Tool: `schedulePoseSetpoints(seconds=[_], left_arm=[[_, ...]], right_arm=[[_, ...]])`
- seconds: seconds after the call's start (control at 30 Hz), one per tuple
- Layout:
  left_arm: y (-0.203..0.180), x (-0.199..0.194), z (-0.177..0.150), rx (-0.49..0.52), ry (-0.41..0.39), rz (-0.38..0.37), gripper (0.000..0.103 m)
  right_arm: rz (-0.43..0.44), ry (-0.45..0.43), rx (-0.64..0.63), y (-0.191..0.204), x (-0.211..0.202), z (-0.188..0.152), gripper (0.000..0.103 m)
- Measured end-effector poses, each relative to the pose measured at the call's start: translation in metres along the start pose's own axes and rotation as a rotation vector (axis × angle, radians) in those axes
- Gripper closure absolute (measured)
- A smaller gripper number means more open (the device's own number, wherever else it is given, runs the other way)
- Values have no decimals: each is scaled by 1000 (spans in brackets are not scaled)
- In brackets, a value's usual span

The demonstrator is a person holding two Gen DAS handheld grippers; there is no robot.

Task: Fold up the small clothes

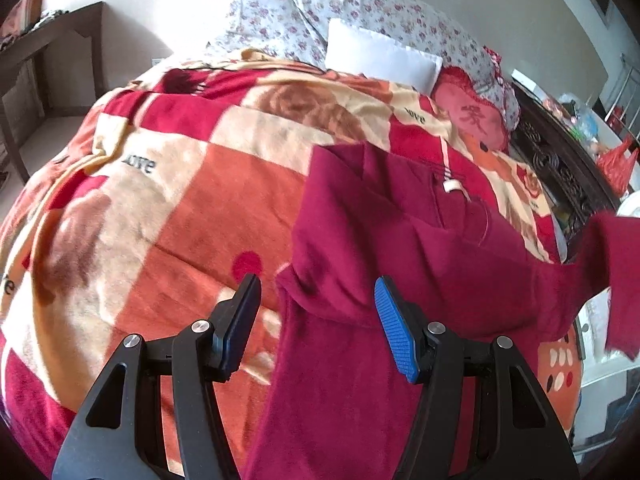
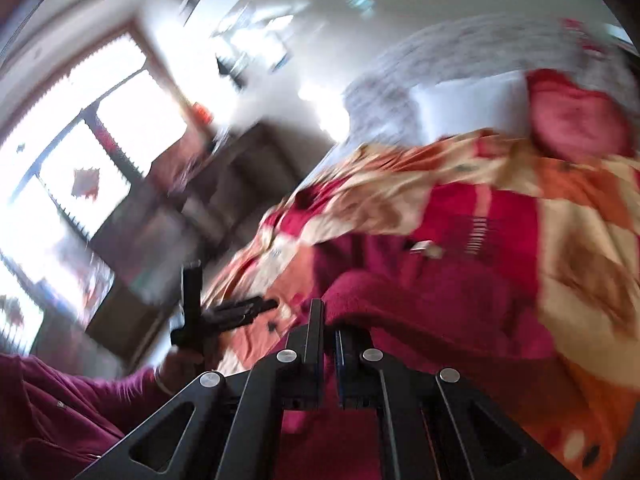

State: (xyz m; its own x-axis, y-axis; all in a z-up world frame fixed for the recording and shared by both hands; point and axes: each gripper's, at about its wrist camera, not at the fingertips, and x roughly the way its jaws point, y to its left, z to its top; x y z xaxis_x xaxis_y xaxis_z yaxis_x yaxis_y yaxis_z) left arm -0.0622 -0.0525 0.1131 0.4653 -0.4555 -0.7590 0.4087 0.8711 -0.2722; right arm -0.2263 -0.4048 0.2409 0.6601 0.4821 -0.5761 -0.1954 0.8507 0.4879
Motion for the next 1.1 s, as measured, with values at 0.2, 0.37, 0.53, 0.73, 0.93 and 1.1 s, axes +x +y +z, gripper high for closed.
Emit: schedulePoseSetpoints(seconds=[0.2, 0.37, 0.53, 0.73, 0.93, 1.1], left_arm=[[14, -6, 5, -43, 0, 14, 44], [8, -10, 5, 22, -21, -2, 44], [-10, 5, -1, 64, 4, -86, 44], [-28, 12, -21, 129, 31, -157, 44], [-45, 13, -54, 254, 62, -156, 44], [-71, 30, -60, 379, 10, -56, 44]], right_arm=[[-19, 221, 110, -24, 161, 34, 75], [37, 159, 252, -44, 176, 23, 58], [-92, 113, 229, -45, 135, -8, 57], [-101, 167, 232, -53, 131, -61, 57], [-85, 129, 248, -50, 155, -59, 57], [-127, 114, 227, -44, 189, -27, 57]])
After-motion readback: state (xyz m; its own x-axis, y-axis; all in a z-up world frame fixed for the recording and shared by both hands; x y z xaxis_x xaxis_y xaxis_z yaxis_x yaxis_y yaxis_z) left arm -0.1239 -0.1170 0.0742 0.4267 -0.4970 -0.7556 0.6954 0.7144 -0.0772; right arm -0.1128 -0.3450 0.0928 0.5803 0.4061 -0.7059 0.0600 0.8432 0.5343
